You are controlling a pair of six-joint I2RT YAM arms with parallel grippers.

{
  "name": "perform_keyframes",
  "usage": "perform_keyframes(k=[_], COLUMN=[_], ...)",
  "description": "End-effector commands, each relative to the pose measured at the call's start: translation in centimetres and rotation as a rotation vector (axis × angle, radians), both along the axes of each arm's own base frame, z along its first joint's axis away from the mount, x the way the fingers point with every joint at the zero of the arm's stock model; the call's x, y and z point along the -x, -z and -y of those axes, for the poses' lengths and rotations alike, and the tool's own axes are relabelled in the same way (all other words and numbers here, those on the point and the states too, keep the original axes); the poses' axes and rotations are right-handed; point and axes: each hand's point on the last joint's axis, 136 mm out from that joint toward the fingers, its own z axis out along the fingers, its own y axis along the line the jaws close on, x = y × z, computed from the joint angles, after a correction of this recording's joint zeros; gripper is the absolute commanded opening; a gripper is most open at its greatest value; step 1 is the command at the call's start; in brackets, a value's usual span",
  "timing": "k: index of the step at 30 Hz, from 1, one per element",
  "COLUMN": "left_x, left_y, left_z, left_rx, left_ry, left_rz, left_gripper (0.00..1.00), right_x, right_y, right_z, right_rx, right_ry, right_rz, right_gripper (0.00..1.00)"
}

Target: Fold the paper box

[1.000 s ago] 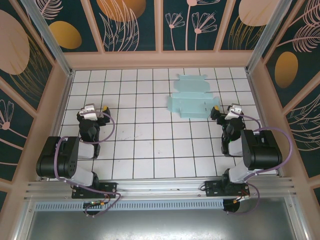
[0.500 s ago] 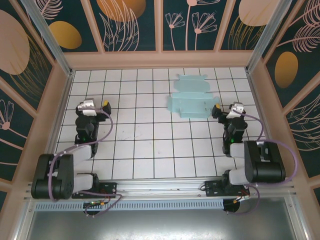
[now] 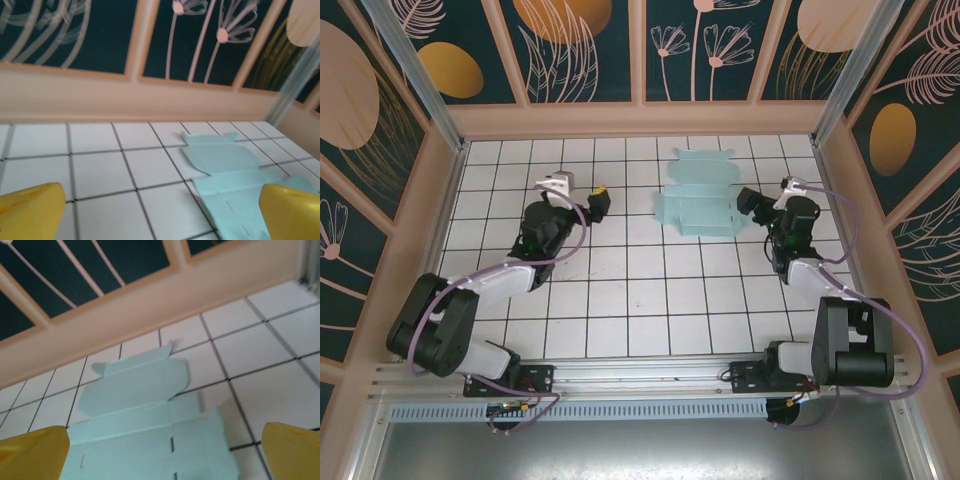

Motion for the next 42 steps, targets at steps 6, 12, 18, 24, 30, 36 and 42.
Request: perform_keyframes(k=[6, 12, 18, 24, 30, 36, 42], left_x=[-2.0, -2.1, -1.4, -1.0, -0.4, 0.3, 0.2], left_y=[0.8, 1.5, 2.7, 3.5, 3.2, 1.4, 1.1], left_z=[1.6, 1.1, 1.2, 1.2, 1.9, 1.8, 1.8], left_rx=[0.099, 0.041, 0.017, 0.002, -0.029, 0.049, 0.022], left_ry=[-0.004, -0.028, -0.005, 0.003, 0.058, 0.069, 0.067], left_rz=[-0.121, -0.142, -0.166, -0.183, -0.183, -0.137, -0.148], left_gripper=[0.99, 0.99, 0.99, 0.99, 0.99, 0.99, 0.99], right_x=[-0.3, -1.1, -1.6, -1.8, -1.9, -1.4, 0.4], right_y=[6.9, 9.4, 11.9, 11.8, 10.5, 9.1, 8.3], right_z=[-2.4, -2.4, -2.8, -4.2, -5.8, -9.7, -14.8], right_rx=[0.157, 0.192, 0.186, 0.162, 0.255, 0.275, 0.417], right_ry=[-0.016, 0.001, -0.024, -0.084, -0.229, -0.474, -0.804], right_rz=[-0.382, -0.483, -0.563, -0.537, -0.443, -0.338, -0.245], right_gripper=[0.80, 0.67, 0.50, 0.15, 0.00, 0.00, 0.00])
